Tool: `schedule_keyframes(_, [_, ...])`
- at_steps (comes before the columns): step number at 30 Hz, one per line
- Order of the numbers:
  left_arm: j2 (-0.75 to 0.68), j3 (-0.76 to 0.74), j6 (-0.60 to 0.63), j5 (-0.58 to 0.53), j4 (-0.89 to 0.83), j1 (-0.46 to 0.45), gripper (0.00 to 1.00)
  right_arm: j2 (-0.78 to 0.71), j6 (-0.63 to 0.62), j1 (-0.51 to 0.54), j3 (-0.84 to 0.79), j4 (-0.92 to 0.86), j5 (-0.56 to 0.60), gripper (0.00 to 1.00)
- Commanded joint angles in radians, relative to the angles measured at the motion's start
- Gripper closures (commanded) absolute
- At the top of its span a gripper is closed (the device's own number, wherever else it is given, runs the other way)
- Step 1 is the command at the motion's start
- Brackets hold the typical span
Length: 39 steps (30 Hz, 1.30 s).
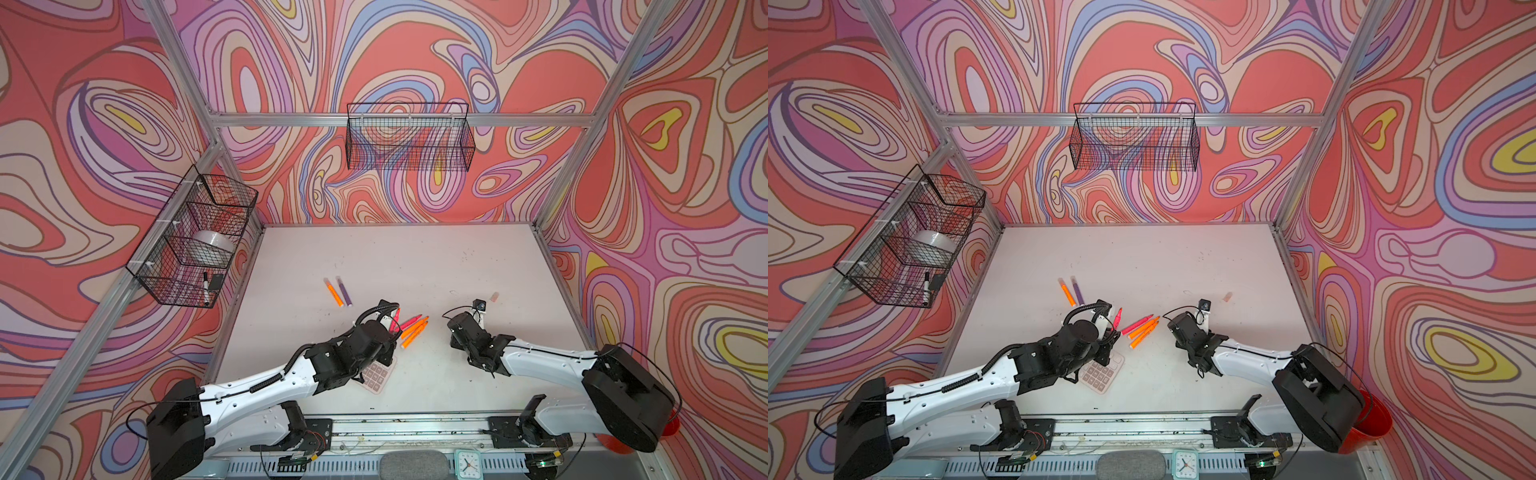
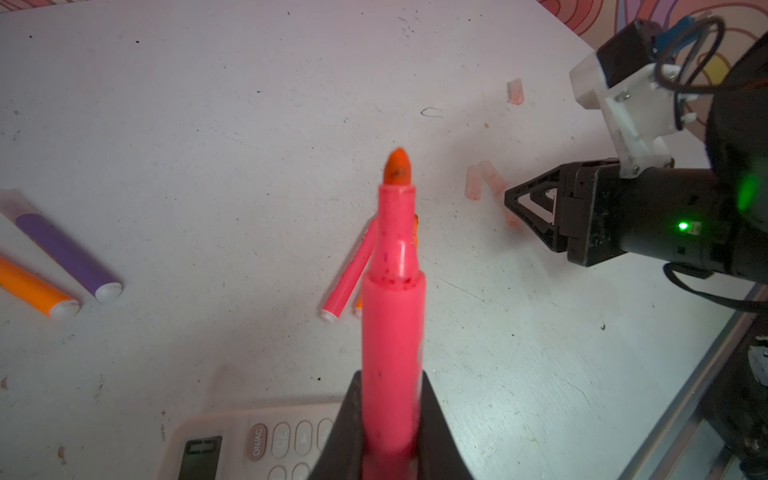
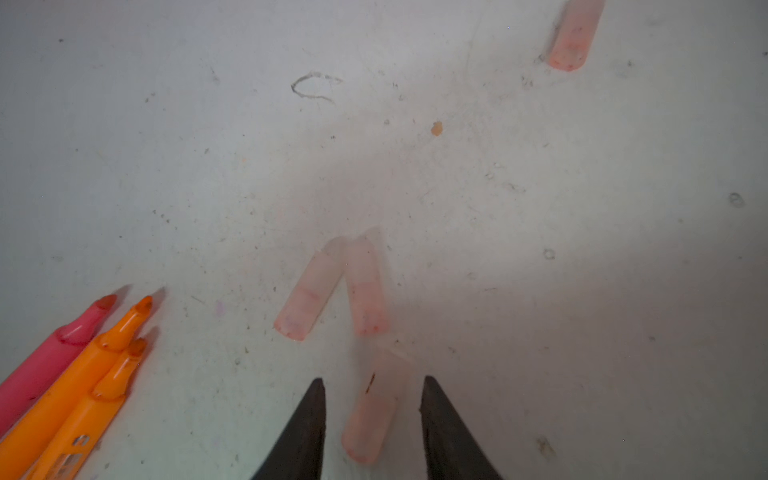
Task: Insert the pens into the pen caps
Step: 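Move the right gripper to the translucent pink caps and grasp one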
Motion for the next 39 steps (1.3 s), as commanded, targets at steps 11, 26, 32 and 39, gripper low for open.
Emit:
schedule_keyframes(11, [0.009, 0.024, -0.003, -0.015, -0.01, 0.002, 1.0, 0.098, -0.02, -0.03, 0.0, 0.044, -0.056, 0.77])
schedule_keyframes(26, [0.026, 0.035, -0.007, -0.024, -0.022, 0.001, 1.0, 0.008, -0.002, -0.03, -0.028, 0.029, -0.078, 0.93])
schedule_keyframes(32, [0.035, 0.078, -0.042, -0.067, -0.098, 0.001, 1.0, -0.115, 0.012, -0.03, -0.058, -0.002, -0.078, 0.95])
schedule_keyframes(39, [-0.023, 0.172, -0.357, -0.17, -0.332, 0.001, 1.0, -0.28, 0.024, -0.03, -0.059, -0.009, -0.124, 0.95])
